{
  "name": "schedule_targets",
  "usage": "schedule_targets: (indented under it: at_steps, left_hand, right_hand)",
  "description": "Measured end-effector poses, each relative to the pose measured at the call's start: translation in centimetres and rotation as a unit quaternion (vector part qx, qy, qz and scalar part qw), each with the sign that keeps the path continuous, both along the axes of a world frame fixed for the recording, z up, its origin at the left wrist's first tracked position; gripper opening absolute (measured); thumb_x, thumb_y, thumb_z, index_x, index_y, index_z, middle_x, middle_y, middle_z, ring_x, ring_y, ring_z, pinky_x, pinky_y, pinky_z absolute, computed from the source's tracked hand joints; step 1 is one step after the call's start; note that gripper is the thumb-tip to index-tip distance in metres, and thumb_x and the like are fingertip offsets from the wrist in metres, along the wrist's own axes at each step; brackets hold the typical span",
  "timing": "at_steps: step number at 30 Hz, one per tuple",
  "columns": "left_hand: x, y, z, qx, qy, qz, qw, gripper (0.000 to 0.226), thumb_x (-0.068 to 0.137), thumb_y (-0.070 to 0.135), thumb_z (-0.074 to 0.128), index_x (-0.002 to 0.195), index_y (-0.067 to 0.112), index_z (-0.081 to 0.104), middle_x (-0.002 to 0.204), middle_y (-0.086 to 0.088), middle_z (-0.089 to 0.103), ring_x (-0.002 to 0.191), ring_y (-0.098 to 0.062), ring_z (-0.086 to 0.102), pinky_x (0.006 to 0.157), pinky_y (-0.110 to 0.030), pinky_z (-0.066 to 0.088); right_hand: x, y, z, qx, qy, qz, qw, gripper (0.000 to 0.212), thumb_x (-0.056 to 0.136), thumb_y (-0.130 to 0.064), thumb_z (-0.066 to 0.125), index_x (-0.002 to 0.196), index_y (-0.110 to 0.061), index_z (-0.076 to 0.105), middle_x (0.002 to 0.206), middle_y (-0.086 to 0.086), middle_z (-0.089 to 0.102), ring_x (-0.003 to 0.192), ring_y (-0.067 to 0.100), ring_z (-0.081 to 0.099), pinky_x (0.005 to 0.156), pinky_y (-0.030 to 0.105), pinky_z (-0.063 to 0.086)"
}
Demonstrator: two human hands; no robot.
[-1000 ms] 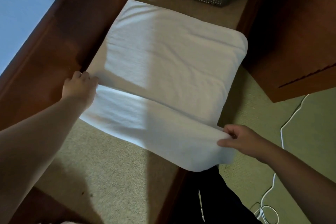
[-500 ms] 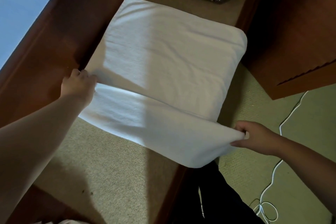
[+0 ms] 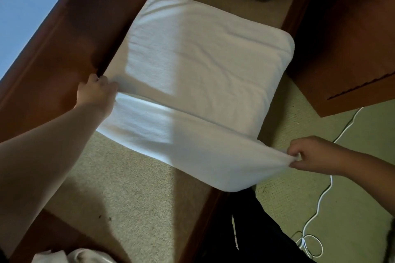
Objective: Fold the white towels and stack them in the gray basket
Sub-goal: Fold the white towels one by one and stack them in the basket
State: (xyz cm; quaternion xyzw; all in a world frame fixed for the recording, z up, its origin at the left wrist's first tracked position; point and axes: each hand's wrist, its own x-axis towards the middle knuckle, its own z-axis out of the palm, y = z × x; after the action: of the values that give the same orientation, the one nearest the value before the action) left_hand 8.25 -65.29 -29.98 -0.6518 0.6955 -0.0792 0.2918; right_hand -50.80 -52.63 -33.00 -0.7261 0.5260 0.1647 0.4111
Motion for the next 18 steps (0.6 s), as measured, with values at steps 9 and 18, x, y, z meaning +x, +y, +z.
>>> schedule_targets:
  at_steps: [9,18]
  left_hand:
    - [-0.4,-0.1,0.9,0.013,-0.021,0.005,1.0,0.026,0.093,0.023,0.067,0.118,0.018,0.063,0.111,-0.009,0.06,0.108,-0.033,0.051,0.073,-0.04,0.042]
    - [-0.8,-0.1,0.5,0.021,0.005,0.02,1.0,0.025,0.095,0.021,0.065,0.12,0.019,0.062,0.114,-0.01,0.06,0.113,-0.034,0.05,0.079,-0.043,0.046]
  right_hand:
    - [4.2,-0.5,3.5,0.098,-0.031,0.142,0.985,0.031,0.079,-0.013,0.057,0.08,-0.043,0.051,0.076,-0.013,0.058,0.065,0.005,0.05,0.058,0.024,0.035]
    - [-1.8,-2.0,2.3,-0.066,0.049,0.186,0.979,0.012,0.084,-0.058,0.055,0.094,-0.063,0.053,0.089,-0.024,0.047,0.09,-0.003,0.047,0.073,0.032,0.052]
